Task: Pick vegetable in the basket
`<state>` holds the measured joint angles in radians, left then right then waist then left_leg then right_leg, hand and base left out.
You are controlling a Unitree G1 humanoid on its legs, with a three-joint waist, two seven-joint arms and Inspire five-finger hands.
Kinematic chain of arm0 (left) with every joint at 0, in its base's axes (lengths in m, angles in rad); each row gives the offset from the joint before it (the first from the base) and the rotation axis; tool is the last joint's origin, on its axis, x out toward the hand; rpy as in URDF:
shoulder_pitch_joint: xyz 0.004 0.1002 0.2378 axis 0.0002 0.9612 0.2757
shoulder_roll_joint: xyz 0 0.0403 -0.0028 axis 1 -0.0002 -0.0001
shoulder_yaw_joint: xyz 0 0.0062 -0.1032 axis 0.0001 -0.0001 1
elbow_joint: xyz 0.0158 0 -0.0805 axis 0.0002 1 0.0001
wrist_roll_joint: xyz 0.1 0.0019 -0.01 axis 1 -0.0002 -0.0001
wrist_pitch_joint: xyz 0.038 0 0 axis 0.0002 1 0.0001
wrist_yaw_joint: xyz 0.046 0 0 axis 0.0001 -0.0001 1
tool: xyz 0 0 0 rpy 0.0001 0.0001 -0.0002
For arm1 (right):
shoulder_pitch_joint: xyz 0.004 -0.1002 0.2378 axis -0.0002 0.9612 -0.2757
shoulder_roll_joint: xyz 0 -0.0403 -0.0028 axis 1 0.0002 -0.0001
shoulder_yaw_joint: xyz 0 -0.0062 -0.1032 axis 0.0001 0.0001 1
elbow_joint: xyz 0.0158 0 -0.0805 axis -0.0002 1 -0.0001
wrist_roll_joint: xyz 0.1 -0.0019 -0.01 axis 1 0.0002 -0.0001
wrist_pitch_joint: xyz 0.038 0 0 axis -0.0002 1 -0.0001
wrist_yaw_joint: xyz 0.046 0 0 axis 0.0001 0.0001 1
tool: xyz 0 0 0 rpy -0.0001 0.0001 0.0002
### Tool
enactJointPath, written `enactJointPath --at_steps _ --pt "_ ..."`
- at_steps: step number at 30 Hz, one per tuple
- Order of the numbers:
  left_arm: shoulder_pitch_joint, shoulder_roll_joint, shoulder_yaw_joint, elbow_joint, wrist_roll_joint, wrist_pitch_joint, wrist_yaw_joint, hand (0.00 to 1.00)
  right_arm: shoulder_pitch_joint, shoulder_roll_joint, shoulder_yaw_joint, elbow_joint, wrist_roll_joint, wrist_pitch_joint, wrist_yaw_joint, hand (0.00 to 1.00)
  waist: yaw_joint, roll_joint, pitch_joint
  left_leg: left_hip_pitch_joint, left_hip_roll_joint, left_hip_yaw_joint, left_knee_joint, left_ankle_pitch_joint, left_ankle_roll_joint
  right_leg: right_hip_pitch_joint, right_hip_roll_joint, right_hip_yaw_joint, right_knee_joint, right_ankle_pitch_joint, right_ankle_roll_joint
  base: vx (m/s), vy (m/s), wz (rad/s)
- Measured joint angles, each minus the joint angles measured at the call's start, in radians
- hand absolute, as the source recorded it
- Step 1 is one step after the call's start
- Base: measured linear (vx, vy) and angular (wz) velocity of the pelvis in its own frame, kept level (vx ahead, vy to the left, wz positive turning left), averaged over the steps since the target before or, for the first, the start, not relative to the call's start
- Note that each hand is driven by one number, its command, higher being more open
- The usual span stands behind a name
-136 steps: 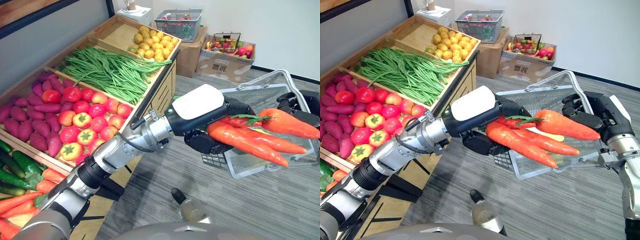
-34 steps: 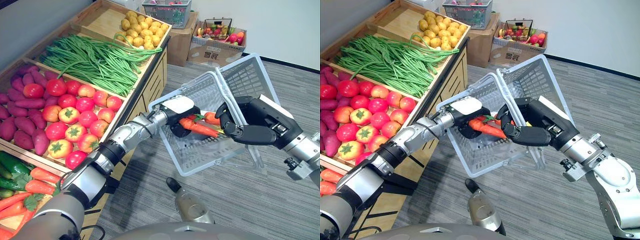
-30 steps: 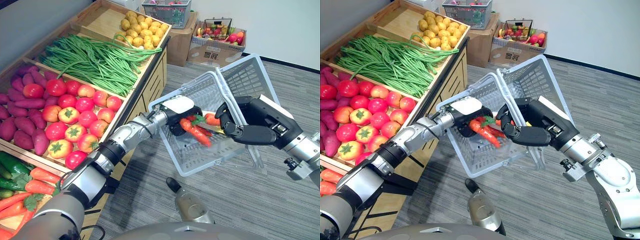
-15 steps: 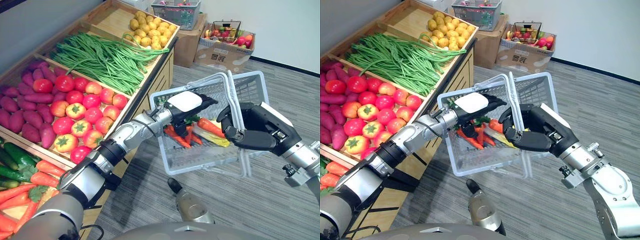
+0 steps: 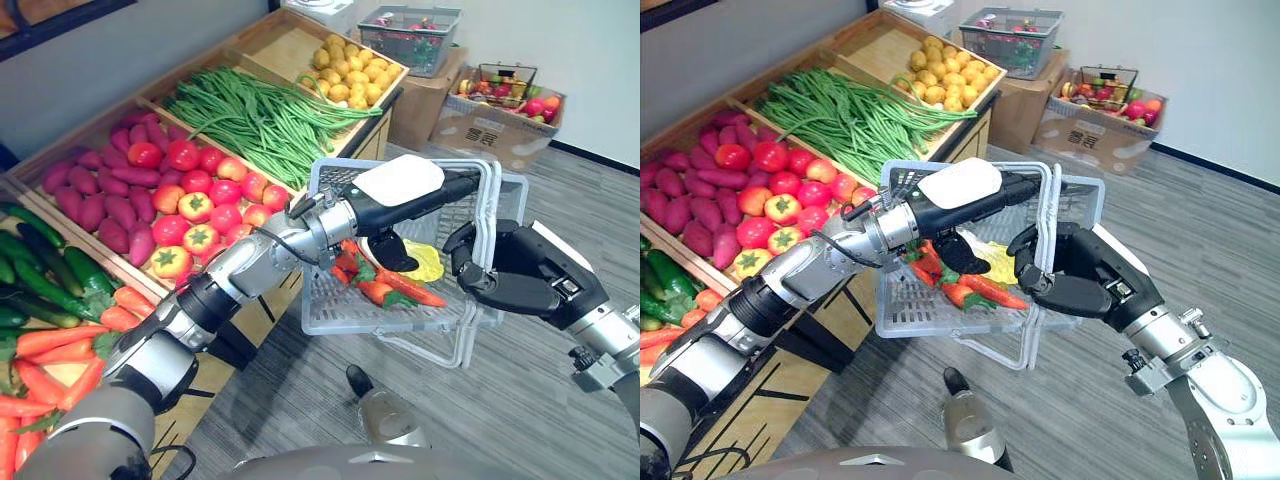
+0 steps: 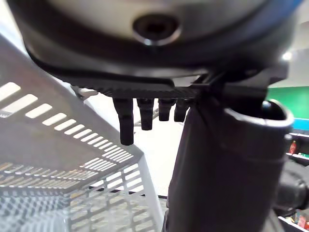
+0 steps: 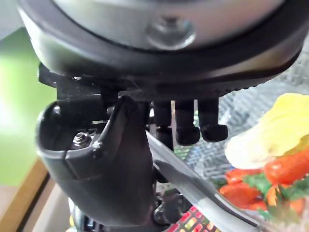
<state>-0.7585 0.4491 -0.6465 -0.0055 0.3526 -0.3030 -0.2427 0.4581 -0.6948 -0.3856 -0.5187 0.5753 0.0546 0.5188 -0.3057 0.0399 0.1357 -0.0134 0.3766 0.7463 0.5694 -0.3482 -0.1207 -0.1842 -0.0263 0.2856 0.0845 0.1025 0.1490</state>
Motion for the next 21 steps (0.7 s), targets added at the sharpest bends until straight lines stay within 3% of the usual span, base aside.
enactJointPath --at_steps 4,10,13,16,21 --pt "0.0 0.094 -0.003 -0.074 -0.089 0.001 -0.028 1.0 0.004 0.0 0.0 0.0 0.0 0.0 0.006 0.0 0.012 0.002 -0.006 -0.011 -0.014 -0.033 -0.013 0.014 0.006 0.01 -0.014 -0.027 -0.001 0.0 -0.001 0.01 0.013 0.24" --pt "-0.034 0.322 -0.059 -0.167 -0.33 0.003 -0.103 1.0 0.034 -0.01 0.0 0.0 0.004 -0.002 0.018 0.0 0.053 0.0 -0.036 -0.011 -0.033 -0.071 -0.038 0.036 0.006 0.031 -0.026 -0.065 0.0 -0.008 -0.009 0.0 0.02 0.2" --pt "-0.066 0.463 -0.09 -0.217 -0.475 0.008 -0.168 1.0 0.046 -0.043 0.004 0.0 0.03 -0.003 0.03 0.0 0.056 0.001 -0.043 -0.011 -0.042 -0.086 -0.056 0.047 0.008 0.038 -0.037 -0.082 0.0 -0.01 -0.012 0.01 0.022 0.18" --pt "-0.066 0.606 -0.113 -0.28 -0.686 0.06 -0.265 1.0 0.051 -0.131 0.018 0.004 0.033 -0.003 0.05 0.0 0.058 0.002 -0.045 -0.005 -0.053 -0.093 -0.069 0.054 0.009 0.047 -0.043 -0.09 -0.001 -0.014 -0.016 0.0 0.047 0.09" --pt "-0.066 0.712 -0.118 -0.371 -0.952 0.089 -0.349 1.0 0.052 -0.213 0.089 0.063 0.034 0.002 0.06 0.0 0.06 -0.011 -0.069 -0.002 -0.075 -0.104 -0.11 0.077 0.009 0.049 -0.057 -0.108 -0.003 -0.014 -0.016 0.02 0.037 0.1"
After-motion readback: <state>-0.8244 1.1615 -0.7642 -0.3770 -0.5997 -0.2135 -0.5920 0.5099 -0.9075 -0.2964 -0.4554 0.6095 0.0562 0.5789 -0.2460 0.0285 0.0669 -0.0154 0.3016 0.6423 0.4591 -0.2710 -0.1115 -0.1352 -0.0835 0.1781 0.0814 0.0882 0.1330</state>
